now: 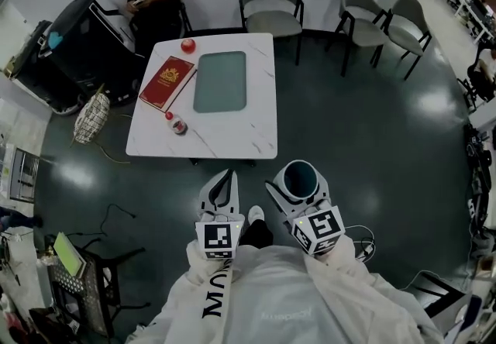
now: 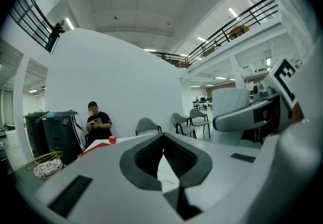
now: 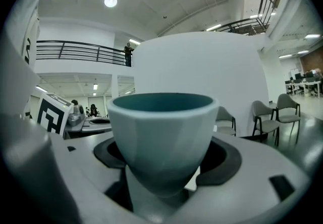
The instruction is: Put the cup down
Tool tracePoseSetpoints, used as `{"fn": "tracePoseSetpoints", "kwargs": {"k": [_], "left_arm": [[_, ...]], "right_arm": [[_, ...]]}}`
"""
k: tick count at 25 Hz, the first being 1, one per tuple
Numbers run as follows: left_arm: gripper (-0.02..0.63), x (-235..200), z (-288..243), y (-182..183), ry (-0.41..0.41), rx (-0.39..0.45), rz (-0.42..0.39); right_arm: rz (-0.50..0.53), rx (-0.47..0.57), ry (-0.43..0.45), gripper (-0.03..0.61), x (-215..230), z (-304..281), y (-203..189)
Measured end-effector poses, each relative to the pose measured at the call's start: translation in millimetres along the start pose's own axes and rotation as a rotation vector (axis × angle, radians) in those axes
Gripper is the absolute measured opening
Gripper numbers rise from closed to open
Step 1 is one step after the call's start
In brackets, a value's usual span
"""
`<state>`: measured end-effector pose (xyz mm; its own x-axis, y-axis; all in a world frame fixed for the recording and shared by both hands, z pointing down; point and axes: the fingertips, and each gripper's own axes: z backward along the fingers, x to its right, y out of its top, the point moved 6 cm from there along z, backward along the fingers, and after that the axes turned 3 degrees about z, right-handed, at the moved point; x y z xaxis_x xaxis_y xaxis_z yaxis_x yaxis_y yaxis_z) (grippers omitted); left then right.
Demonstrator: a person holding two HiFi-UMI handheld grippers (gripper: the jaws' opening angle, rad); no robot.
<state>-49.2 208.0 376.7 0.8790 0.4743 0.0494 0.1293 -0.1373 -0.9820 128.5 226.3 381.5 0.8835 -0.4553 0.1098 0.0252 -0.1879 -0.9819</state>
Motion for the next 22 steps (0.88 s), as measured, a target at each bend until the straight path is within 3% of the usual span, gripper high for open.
{"fn": "tracePoseSetpoints", "kwargs": {"k": [13,22], "left_arm": [[0.011,-83.6,-65.0,2.8,0.004,0.016,0.03],[0.011,-124.2,-76.4,5.0,0.017,0.04,0.043]], "right_arm": [[0.04,-0.027,0.014,0.376,3.0,-104.0,18.0],[0.069,-0.042,0.044,0.376,-13.6,-143.6,24.9]]}}
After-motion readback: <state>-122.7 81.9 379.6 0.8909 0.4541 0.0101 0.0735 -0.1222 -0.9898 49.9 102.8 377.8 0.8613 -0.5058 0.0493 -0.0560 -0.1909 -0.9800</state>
